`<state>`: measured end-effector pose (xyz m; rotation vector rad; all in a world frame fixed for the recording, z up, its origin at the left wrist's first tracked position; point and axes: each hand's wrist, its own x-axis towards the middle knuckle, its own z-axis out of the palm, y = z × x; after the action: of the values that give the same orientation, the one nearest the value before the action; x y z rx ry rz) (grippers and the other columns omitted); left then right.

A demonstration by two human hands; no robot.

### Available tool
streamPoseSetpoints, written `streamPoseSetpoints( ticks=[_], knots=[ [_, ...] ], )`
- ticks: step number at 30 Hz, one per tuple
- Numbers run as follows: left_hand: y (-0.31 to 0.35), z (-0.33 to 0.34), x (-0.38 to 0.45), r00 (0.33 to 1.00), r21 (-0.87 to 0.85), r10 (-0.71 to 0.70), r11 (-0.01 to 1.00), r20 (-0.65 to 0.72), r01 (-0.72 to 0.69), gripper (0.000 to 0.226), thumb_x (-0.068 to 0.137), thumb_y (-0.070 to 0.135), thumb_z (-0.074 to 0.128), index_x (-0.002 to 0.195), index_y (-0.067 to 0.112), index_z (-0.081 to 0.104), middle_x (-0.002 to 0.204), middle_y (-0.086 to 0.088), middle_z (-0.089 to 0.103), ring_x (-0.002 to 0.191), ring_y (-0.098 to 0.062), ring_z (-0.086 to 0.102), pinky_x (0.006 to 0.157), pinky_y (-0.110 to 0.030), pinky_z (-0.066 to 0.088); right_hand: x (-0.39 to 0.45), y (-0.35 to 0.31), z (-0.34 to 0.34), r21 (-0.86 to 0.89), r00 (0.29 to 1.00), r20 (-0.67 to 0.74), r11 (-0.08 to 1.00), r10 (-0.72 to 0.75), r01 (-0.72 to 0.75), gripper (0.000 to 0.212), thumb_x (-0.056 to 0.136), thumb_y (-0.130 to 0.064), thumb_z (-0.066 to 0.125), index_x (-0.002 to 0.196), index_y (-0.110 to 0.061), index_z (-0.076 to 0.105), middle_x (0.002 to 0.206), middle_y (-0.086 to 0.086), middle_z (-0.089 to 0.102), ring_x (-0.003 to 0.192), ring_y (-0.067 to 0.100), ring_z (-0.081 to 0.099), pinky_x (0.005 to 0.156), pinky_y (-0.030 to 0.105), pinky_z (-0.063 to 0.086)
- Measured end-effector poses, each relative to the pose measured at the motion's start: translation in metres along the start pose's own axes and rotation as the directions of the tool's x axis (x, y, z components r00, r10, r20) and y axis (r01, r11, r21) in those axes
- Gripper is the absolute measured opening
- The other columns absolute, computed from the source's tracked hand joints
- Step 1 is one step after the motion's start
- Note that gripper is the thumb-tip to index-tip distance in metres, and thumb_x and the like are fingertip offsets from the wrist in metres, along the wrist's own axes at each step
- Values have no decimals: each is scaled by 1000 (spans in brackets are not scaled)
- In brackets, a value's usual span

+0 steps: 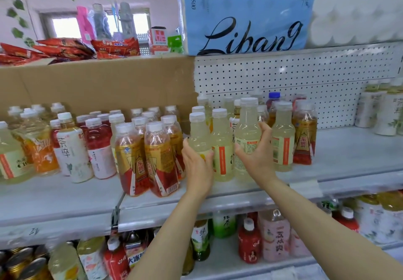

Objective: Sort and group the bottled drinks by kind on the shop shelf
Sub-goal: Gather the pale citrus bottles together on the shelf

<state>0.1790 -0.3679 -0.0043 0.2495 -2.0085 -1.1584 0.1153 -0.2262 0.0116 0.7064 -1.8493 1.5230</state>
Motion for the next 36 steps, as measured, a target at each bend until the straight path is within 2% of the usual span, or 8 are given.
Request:
streamPoseSetpoints(
  ticks=[8,14,18,23,29,32,35,36],
  knots=[
    [-1,0,-4,999,138,-38,990,4,37,104,93,14,67,158,15,-15,157,-11,19,142,-25,33,118,-44,34,-6,14,12,-69,989,113,994,92,-84,80,79,-25,78,139,-19,25,131,3,41,119,20,51,103,47,48],
    [2,-4,-2,999,165,-39,986,9,37,106,93,20,70,158,14,-13,158,-11,20,144,-26,30,118,-45,34,-3,17,8,-162,983,174,986,67,-38,87,81,-30,79,144,-14,22,138,3,40,125,16,46,108,41,45],
    [32,-21,13,992,211,128,969,7,-127,97,97,32,63,159,10,-8,167,-9,2,154,-23,6,126,-42,16,-1,21,2,-254,976,215,967,30,26,96,82,-42,76,151,-10,18,146,7,39,133,16,41,113,32,36],
    [79,-53,91,970,313,242,921,8,-232,81,101,34,56,159,7,5,166,-10,8,153,-25,11,124,-43,18,-1,22,-1,-300,972,235,950,-13,86,97,84,-43,75,153,-9,16,146,6,38,120,-1,32,104,17,27],
    [94,-46,197,963,571,-129,821,236,-30,69,96,37,65,146,0,35,151,-20,38,133,-36,45,109,-46,42,-2,26,-1,-314,973,230,946,-3,77,98,83,-45,74,153,-12,14,146,4,37,118,0,34,99,17,32],
    [90,-32,224,839,618,-291,783,460,-67,41,91,36,72,117,6,60,120,-12,64,103,-30,62,91,-41,53,-3,25,-2,-321,972,235,946,26,53,98,82,-49,72,153,-13,13,143,1,39,115,1,40,95,16,36],
    [87,-24,237,749,629,-420,777,513,5,31,91,34,73,94,4,65,74,-7,70,62,-18,66,57,-26,55,-3,24,-4,-332,968,245,943,60,26,100,80,-58,66,153,-17,11,140,-2,41,115,4,49,99,23,46],
    [84,-20,240,702,624,-485,778,521,75,31,91,31,74,97,1,68,74,-9,73,62,-20,71,57,-26,58,-3,24,-4,-335,965,251,942,77,12,101,79,-60,65,153,-18,10,140,-3,41,116,4,49,101,24,46]
  ],
)
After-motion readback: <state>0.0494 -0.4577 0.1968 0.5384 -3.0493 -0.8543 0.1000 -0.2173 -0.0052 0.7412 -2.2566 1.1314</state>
